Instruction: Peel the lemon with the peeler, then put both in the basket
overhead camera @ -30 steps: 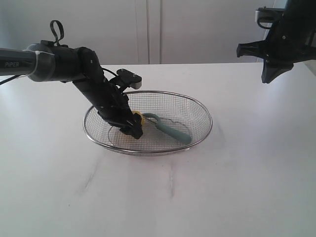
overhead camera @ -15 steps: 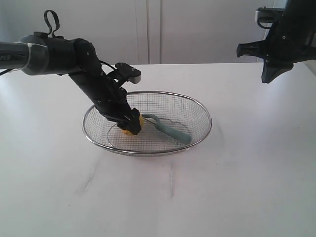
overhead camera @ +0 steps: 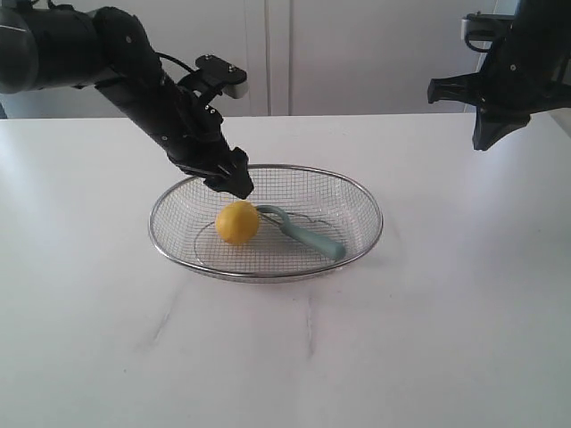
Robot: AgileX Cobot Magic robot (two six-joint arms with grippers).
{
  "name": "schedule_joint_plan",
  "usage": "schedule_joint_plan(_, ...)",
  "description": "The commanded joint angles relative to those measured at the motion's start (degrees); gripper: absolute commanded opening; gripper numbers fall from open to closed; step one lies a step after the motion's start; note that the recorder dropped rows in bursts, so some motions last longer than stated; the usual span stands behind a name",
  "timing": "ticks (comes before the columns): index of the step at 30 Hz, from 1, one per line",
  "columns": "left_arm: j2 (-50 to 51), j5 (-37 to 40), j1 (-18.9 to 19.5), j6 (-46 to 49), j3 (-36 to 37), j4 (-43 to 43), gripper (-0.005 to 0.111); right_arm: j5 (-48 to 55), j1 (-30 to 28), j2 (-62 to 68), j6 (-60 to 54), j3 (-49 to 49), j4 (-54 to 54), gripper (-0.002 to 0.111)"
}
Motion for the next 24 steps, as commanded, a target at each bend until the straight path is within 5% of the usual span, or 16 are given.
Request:
schedule_joint_plan(1, -1.51, 2.9, -0.06, -0.52, 0.27, 0.01, 0.061, -0.5, -0.38, -0.68, -0.22, 0.05, 0.0, 0.0)
schedule_joint_plan(13, -3.17, 5.43, -0.06, -2.16, 0.27, 0.01, 0.001, -0.5, -0.38, -0.68, -0.22, 0.05, 0.0, 0.0)
schedule_joint_plan(24, -5.43, 6.69, 0.08, -4.18, 0.27, -0.47, 0.0, -0.5, -0.38, -0.68, -0.22, 0.05, 0.0, 0.0)
